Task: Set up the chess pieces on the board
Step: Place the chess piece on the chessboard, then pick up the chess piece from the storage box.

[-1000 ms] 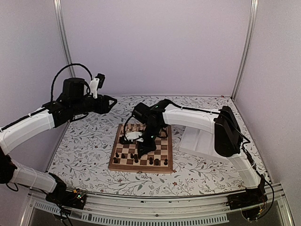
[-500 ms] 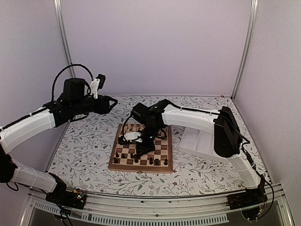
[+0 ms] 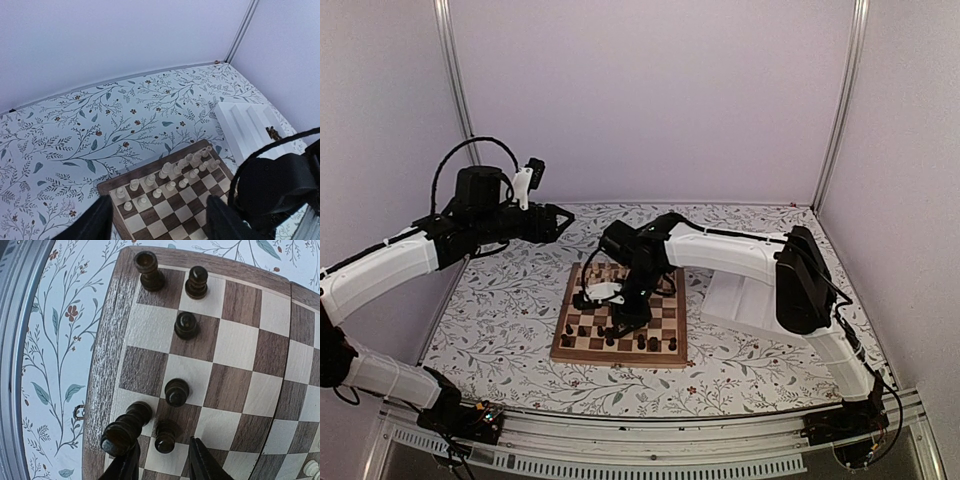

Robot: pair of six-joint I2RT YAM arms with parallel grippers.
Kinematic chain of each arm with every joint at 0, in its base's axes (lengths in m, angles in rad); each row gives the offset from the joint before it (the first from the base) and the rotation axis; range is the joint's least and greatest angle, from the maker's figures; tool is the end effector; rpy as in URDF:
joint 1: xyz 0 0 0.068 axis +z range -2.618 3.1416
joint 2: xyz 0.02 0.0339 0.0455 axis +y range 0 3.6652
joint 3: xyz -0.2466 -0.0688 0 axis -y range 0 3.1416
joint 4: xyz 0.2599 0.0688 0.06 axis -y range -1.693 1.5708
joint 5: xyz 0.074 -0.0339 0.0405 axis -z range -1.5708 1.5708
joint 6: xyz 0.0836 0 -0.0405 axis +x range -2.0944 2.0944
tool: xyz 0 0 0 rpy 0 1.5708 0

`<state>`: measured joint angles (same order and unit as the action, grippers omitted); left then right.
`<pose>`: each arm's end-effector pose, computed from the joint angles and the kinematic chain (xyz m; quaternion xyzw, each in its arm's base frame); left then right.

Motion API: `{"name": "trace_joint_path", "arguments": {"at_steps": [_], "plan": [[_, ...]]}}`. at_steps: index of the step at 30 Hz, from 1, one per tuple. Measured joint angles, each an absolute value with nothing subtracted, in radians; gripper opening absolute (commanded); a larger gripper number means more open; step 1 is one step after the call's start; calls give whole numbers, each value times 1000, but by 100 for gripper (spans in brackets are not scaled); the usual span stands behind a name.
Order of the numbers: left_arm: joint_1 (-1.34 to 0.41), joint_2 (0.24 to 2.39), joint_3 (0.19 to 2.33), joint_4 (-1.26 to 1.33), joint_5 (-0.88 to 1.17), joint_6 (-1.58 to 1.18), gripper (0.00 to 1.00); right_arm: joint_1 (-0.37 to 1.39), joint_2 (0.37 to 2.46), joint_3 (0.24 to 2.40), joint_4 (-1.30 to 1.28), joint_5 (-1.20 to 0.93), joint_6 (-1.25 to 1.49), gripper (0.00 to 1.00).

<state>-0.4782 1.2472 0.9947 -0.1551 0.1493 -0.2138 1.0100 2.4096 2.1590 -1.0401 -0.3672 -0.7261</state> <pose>0.3069 -0.1731 0.2784 0.1505 0.8206 -0.2444 0.4942 0.2470 0.4496 0.1259 -0.7594 0.6098 0.1984 0.1103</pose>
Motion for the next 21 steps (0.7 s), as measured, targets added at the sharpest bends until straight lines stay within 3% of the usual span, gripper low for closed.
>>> {"name": "trace_joint_path", "arguments": {"at_steps": [7, 15, 21], "plan": [[-476, 1299, 1048, -181, 144, -334, 100, 999, 2310, 2020, -1053, -326, -734, 42], [-475, 1412, 1341, -289, 170, -515, 99, 889, 2124, 1929, -1050, -285, -726, 43], [-476, 1419, 1493, -298, 216, -645, 99, 829, 2103, 1915, -1045, -264, -718, 43]]}}
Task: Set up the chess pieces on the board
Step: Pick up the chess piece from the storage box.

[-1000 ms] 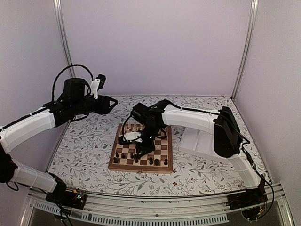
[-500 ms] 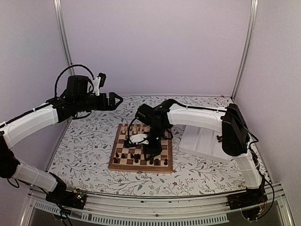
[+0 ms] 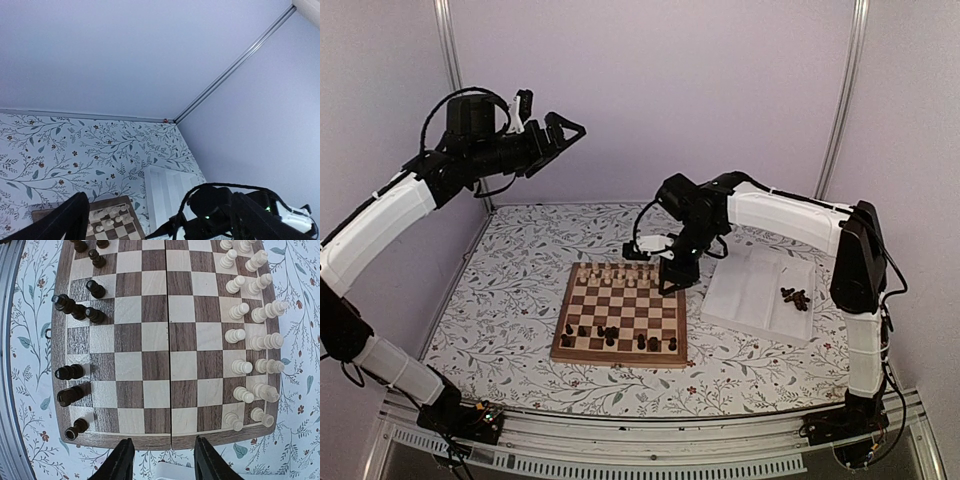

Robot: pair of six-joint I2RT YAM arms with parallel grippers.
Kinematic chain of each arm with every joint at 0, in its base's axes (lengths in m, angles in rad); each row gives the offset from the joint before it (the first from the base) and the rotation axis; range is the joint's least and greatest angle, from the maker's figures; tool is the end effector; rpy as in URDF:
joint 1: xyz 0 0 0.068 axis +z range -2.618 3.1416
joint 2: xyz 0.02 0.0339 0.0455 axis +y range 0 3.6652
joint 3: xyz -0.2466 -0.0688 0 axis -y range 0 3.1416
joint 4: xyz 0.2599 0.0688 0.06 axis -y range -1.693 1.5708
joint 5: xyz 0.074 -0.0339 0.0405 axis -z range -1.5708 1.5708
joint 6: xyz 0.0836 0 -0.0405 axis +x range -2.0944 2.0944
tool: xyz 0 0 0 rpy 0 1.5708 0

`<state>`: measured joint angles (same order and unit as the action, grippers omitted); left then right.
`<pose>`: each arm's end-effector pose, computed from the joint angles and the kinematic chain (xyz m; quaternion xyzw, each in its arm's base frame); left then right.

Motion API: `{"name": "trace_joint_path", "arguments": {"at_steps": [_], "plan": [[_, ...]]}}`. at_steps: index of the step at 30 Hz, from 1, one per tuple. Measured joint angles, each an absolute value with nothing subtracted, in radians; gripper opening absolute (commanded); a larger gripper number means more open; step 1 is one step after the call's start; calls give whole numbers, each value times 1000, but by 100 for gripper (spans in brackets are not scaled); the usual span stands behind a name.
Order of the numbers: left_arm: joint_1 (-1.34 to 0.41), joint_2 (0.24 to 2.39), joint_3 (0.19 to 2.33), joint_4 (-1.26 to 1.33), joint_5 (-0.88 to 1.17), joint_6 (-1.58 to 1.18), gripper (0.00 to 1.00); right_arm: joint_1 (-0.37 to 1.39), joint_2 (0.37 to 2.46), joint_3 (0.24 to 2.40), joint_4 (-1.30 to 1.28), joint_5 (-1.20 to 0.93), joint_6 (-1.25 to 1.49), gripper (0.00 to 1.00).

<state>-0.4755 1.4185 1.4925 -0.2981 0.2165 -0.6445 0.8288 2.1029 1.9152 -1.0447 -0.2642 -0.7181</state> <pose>0.3377 -0.1941 0.4017 0.0015 0.7801 -0.4009 0.4804 0.2968 0.3560 0.1905 -0.6985 0.6836 0.1389 0.1595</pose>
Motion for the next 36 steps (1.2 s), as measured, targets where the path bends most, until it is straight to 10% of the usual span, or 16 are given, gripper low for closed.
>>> {"name": "trace_joint_path", "arguments": {"at_steps": [24, 28, 30, 36], "plan": [[-491, 1591, 1695, -183, 529, -857, 99, 816, 2099, 1916, -1030, -232, -691, 47], [-504, 1583, 1673, -164, 530, -766, 99, 792, 2076, 1901, -1020, -207, -680, 61], [-504, 1565, 1622, -153, 530, -670, 99, 771, 2038, 1883, -1001, -179, -670, 95], [-504, 1496, 1342, -113, 439, -339, 99, 646, 1855, 1824, -917, -73, -628, 99]]}}
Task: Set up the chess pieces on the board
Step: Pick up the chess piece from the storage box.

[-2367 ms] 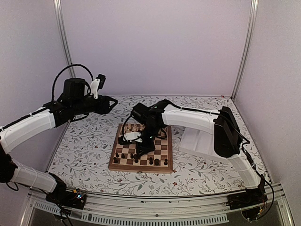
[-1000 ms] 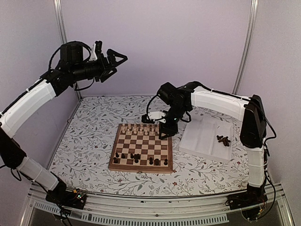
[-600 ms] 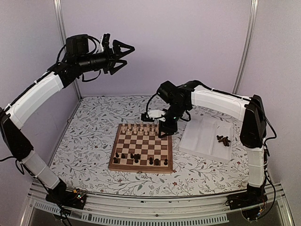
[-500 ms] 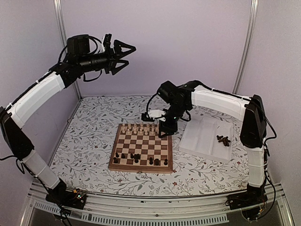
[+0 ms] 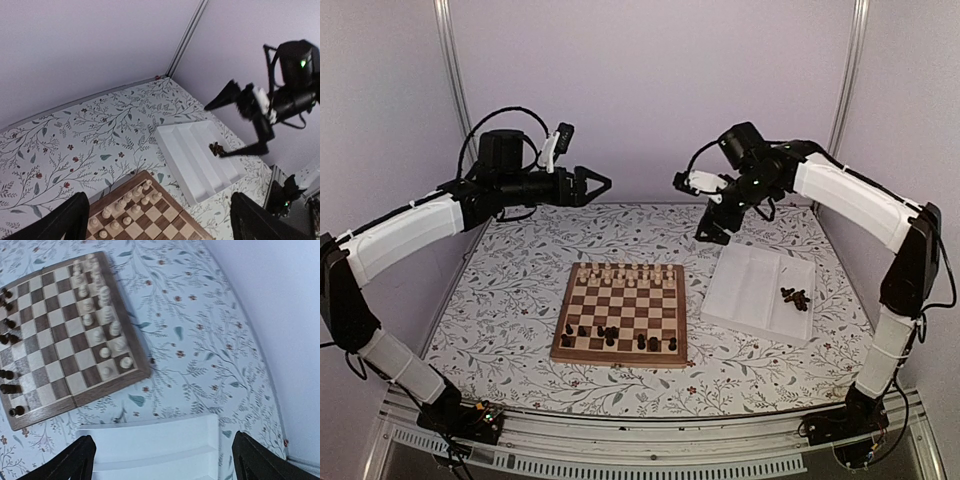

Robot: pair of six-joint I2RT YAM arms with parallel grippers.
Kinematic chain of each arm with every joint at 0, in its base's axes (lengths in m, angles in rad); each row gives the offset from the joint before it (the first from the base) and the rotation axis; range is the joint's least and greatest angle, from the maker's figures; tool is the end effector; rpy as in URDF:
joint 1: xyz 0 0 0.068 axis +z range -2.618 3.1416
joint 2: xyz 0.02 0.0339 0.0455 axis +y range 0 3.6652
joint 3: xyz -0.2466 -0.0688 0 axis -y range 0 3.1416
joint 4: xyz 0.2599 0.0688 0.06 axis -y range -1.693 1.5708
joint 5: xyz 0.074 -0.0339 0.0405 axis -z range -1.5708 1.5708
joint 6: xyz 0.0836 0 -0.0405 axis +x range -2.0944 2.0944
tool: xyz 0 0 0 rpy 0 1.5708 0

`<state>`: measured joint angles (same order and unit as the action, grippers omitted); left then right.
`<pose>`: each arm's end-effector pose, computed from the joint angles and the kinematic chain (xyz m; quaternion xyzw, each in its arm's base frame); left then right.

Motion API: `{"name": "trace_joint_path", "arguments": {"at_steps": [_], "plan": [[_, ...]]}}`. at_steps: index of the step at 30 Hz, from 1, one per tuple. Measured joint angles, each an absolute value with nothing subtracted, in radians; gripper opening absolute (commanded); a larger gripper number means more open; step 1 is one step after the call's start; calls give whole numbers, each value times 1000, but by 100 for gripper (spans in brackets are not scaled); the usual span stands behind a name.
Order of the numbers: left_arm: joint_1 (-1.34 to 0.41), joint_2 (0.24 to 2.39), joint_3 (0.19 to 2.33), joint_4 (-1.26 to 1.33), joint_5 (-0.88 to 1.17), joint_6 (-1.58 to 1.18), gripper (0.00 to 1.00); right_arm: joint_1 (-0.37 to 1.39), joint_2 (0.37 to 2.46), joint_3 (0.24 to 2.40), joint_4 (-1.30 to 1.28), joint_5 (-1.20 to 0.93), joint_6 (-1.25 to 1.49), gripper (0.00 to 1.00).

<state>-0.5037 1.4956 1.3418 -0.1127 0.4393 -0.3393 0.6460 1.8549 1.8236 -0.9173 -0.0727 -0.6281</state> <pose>0.3436 -0.2299 0.3395 0.1955 0.7622 -0.4003 0.4696 0.3497 0.2712 0.2742 -0.5748 0.7581 0.0373 0.3056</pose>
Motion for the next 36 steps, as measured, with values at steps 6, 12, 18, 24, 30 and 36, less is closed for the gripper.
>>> {"name": "trace_joint_path", "arguments": {"at_steps": [6, 12, 18, 24, 30, 36], "plan": [[-521, 1464, 1214, -96, 335, -132, 99, 492, 1657, 1640, -801, 115, -590, 99], [-523, 1431, 1204, -31, 221, -36, 99, 391, 1529, 1331, -738, 88, -590, 99], [-497, 1456, 1180, 12, -22, -62, 99, 262, 1386, 1249, -685, -1, -598, 99], [-440, 1459, 1096, 49, 0, -150, 84, 188, 1308, 1188, -574, 72, -599, 89], [-423, 1448, 1093, 66, 131, -132, 75, 57, 1417, 1177, -607, -37, -675, 36], [-446, 1448, 1111, 60, 198, -123, 75, 52, 1623, 1212, -705, -90, -690, 31]]}}
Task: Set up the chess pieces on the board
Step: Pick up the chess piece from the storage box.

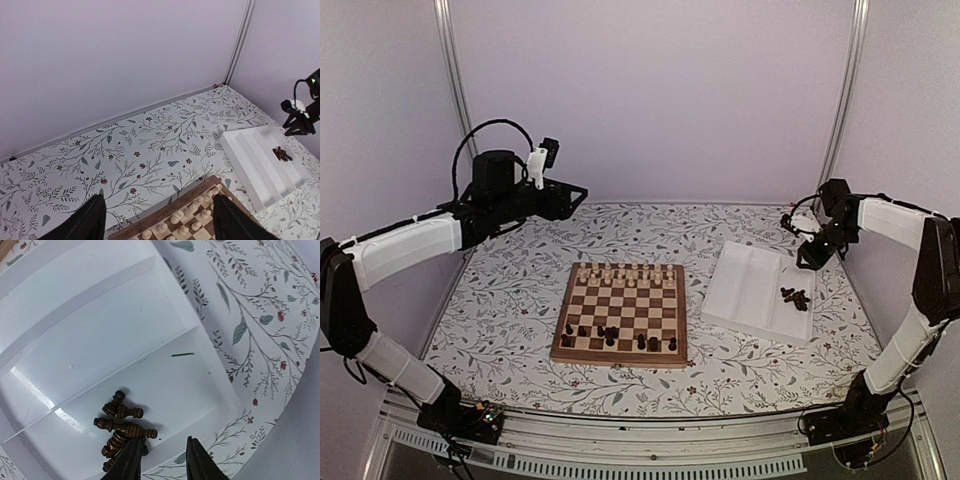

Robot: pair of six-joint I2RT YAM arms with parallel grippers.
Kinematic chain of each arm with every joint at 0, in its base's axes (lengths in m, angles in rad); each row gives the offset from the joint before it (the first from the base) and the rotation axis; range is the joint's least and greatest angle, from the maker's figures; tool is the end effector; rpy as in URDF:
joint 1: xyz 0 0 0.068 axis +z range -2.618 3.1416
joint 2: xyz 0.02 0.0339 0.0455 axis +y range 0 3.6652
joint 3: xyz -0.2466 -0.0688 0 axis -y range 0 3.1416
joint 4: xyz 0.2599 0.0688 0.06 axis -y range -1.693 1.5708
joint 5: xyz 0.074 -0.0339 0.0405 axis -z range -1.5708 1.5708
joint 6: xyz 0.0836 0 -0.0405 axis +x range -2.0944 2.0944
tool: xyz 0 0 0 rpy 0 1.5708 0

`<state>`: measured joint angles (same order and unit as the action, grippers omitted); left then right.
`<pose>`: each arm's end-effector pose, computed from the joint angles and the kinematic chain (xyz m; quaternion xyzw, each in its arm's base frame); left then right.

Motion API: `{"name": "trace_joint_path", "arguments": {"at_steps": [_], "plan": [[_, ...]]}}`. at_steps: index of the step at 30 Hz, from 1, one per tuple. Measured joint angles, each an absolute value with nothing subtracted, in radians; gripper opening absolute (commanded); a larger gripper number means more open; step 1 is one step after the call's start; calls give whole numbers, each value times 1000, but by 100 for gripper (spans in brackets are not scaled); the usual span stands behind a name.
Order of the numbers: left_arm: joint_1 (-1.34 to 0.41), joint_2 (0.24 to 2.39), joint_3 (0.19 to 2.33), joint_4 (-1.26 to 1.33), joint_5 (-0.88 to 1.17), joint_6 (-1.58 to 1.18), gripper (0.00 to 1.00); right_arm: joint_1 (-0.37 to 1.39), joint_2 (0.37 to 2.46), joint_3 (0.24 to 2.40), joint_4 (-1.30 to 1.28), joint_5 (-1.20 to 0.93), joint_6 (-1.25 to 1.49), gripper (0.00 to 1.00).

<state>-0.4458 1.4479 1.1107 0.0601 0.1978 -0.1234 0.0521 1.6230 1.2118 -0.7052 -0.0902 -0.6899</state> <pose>0.3582 -0.1894 0.2862 0.1862 0.7742 -0.2440 0.5535 0.3632 0.0265 0.1696 -0.3623 0.9034 -0.0288 0.2274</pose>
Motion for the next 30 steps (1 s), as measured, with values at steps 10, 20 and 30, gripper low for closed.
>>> {"name": "trace_joint_path", "arguments": {"at_steps": [10, 20, 30], "plan": [[-511, 1448, 1121, 31, 164, -80, 75, 85, 1744, 1188, -759, -159, -646, 35], [-520, 1448, 1122, 23, 145, -71, 75, 117, 1815, 1147, -731, -139, -588, 31], [-539, 1449, 1126, 16, 138, -60, 75, 117, 1855, 1153, -684, -141, -546, 27]]}}
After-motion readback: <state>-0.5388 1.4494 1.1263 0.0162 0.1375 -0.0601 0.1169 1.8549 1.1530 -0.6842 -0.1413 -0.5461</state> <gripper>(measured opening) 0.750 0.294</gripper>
